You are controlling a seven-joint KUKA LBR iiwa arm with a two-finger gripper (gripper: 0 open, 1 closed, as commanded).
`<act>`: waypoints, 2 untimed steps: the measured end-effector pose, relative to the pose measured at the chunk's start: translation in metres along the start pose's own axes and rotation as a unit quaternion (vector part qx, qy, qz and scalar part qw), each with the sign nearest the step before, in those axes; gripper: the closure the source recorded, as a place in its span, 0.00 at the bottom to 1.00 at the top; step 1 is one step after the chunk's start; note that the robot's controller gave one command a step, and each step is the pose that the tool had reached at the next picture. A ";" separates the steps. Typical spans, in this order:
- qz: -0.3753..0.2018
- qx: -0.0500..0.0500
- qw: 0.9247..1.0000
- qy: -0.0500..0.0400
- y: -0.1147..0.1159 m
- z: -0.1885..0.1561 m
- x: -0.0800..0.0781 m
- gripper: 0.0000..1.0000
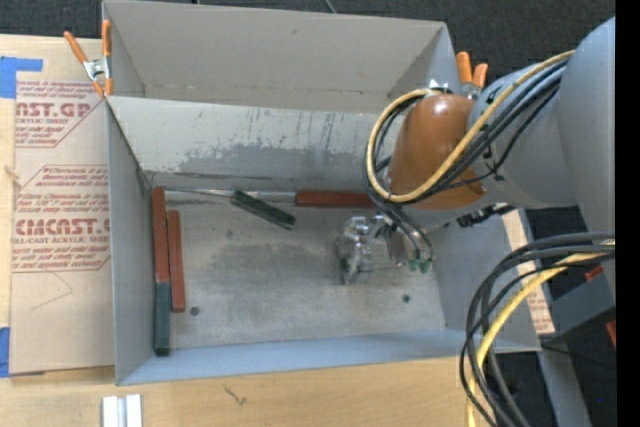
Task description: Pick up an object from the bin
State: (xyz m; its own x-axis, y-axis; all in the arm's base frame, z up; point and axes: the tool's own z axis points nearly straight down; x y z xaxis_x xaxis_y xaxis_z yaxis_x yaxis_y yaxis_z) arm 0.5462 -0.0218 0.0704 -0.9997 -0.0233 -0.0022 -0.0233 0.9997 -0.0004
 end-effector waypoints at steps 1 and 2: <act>0.000 0.000 1.000 0.000 0.000 0.000 0.000 1.00; 0.025 -0.001 1.000 0.004 -0.011 -0.061 0.014 1.00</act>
Offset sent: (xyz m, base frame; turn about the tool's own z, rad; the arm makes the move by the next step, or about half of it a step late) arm -0.0181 -0.0187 0.0919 0.0749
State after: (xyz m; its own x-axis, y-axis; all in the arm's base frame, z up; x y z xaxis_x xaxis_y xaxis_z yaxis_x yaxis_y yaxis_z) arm 0.5319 -0.0334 0.1316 -0.9996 0.0275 0.0056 0.0275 0.9996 0.0015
